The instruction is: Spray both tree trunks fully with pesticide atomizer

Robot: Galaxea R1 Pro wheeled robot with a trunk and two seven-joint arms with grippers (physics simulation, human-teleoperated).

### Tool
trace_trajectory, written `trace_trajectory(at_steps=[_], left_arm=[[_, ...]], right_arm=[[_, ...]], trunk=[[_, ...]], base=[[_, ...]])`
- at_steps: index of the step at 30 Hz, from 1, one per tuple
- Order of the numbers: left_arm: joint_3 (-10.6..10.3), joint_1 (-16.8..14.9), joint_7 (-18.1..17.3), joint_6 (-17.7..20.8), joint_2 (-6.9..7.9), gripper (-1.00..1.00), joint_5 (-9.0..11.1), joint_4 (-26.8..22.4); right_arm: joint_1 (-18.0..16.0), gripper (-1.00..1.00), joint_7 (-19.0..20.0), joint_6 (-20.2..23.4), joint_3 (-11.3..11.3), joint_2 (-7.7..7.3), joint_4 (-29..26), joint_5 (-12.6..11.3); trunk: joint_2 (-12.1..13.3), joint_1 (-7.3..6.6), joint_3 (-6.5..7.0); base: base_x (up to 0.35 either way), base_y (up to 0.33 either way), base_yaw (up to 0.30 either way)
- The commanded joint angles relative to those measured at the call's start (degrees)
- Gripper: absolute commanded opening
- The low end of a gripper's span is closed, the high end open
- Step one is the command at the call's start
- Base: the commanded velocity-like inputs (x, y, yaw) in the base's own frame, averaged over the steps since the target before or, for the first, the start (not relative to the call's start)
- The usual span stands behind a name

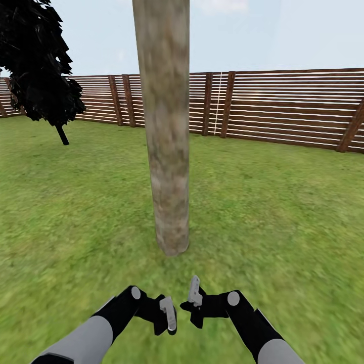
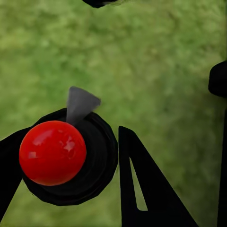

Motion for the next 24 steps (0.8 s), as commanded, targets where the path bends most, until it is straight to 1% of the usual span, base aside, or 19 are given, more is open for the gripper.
trace_trajectory(at_steps=[1, 12, 13, 15, 17, 24], left_arm=[[0.04, -0.02, -0.04, -0.51, -0.09, -1.0, -0.56, -0.07], [0.11, -0.01, -0.04, -0.43, -0.34, -1.0, -0.49, -0.07], [0.12, -0.01, -0.06, -0.45, -0.34, -1.0, -0.21, -0.07], [0.12, -0.01, -0.16, -0.54, -0.28, -1.0, 1.67, -0.07], [0.13, -0.01, -0.2, -0.58, -0.26, -1.0, 2.61, -0.07], [0.07, -0.01, -0.33, -0.68, -0.34, -1.0, 2.96, 0.19]], right_arm=[[-0.02, -1.0, 0.04, -0.47, -0.08, 0.02, -0.06, 0.58], [-0.02, -1.0, 0.04, -0.47, -0.09, 0.03, -0.06, 0.62], [-0.02, -1.0, 0.04, -0.47, -0.09, 0.03, -0.06, 0.63], [-0.02, -1.0, 0.02, -0.47, -0.09, 0.02, -0.04, 0.64], [-0.02, -1.0, 0.03, -0.47, -0.09, 0.02, -0.05, 0.65], [-0.02, -1.0, 0.01, -0.47, -0.09, 0.02, -0.06, 0.65]], trunk=[[-0.02, -0.01, -0.05], [-0.02, -0.01, -0.05], [-0.02, -0.01, -0.05], [-0.02, -0.01, -0.05], [-0.02, -0.01, -0.05], [-0.02, -0.01, -0.05]], base=[[0.0, 0.0, 0.0], [0.0, 0.0, 0.0], [0.0, 0.0, 0.0], [0.0, 0.0, 0.0], [0.0, 0.0, 0.0], [0.0, 0.0, 0.0]])
